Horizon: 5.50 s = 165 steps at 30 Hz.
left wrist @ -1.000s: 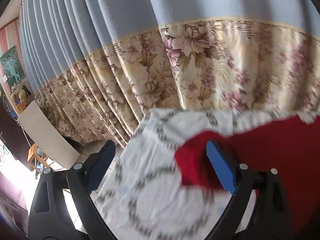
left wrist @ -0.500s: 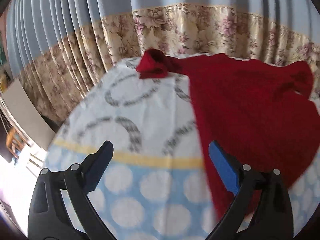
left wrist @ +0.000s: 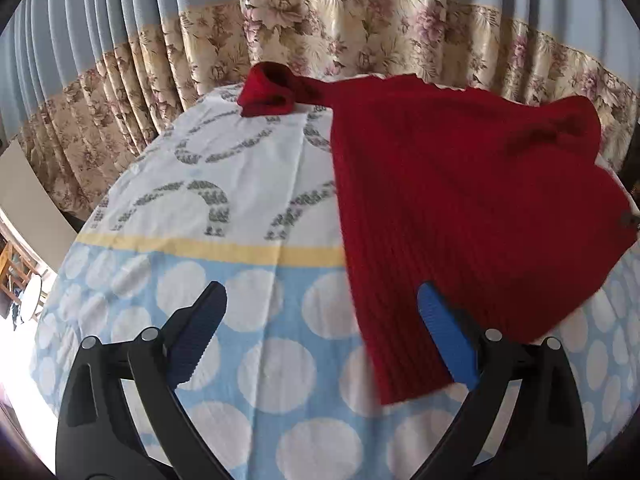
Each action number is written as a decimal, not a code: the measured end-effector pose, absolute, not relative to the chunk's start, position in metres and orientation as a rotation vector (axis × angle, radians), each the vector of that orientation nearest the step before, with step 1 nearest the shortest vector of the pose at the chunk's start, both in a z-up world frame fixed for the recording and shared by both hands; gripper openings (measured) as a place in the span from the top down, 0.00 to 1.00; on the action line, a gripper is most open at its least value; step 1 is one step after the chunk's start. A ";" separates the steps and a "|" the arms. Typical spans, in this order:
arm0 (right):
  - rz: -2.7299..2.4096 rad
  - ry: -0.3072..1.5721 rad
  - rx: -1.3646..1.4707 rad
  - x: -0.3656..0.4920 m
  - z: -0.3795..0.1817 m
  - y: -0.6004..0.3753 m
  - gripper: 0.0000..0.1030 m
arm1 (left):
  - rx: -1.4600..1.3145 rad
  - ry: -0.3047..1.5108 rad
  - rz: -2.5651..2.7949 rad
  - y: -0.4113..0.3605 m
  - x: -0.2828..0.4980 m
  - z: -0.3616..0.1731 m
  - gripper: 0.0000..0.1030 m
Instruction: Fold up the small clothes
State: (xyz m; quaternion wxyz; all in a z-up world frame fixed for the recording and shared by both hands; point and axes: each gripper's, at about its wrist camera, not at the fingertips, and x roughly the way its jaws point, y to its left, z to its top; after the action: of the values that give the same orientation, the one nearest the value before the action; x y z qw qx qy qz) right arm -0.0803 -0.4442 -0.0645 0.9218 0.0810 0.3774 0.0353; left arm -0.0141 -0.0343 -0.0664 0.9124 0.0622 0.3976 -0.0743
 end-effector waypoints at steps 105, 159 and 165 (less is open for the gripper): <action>-0.096 0.623 0.308 -0.030 -0.018 -0.491 0.31 | 0.013 0.555 0.146 0.033 0.300 0.038 0.91; 0.051 0.647 0.115 0.200 -0.050 -0.197 0.26 | -0.012 0.618 -0.188 0.030 0.255 -0.051 0.05; 0.051 0.699 0.132 0.230 -0.070 -0.179 0.27 | -0.058 0.646 -0.178 0.038 0.257 -0.058 0.05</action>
State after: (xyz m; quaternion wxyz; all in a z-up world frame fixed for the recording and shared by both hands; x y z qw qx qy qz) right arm 0.2300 -0.1788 -0.0699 0.9371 0.0647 0.3421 0.0249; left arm 0.2575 0.0384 -0.0577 0.9439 -0.0283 0.3170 -0.0875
